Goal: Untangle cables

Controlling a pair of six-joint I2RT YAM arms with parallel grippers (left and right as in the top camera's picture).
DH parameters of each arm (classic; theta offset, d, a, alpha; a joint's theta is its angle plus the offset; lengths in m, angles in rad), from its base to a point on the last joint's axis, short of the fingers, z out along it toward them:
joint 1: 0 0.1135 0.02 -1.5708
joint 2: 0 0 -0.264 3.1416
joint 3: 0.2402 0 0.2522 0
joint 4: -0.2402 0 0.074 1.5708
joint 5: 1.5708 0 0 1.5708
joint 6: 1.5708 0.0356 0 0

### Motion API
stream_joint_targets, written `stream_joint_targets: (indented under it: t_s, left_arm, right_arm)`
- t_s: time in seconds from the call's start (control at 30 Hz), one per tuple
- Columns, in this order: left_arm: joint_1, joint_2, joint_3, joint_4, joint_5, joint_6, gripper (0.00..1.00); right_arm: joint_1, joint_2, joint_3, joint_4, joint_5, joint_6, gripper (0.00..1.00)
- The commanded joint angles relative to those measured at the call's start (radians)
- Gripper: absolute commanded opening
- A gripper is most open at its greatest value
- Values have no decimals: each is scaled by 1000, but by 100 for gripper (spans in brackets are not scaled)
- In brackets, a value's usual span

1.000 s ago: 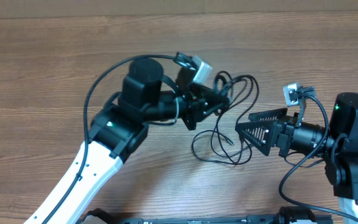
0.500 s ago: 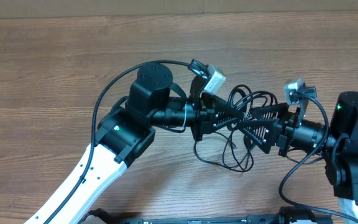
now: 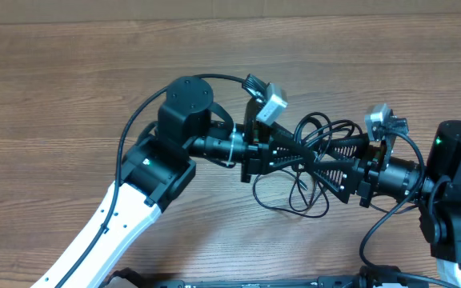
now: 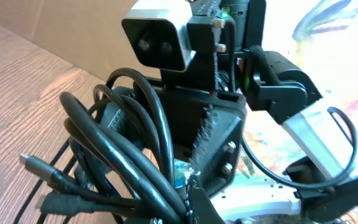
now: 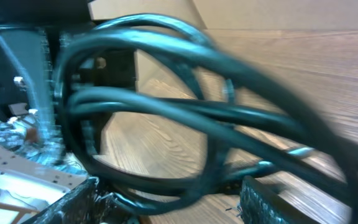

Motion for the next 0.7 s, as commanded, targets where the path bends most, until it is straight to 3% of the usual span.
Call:
stream_joint_targets:
  t_s: [0.0,0.17,0.67]
  left_arm:
    - [35,-21,23,5,209,-5,4]
    - [62,-21,23,5,318,21,4]
    - [21,-14,23,5,277,21,4]
  right_arm:
    - [-5,11,-3,8,72,-19,66]
    - [-5,11,-3,33,63,-19,63]
    - [-5,11,-3,68,-53,-19,62]
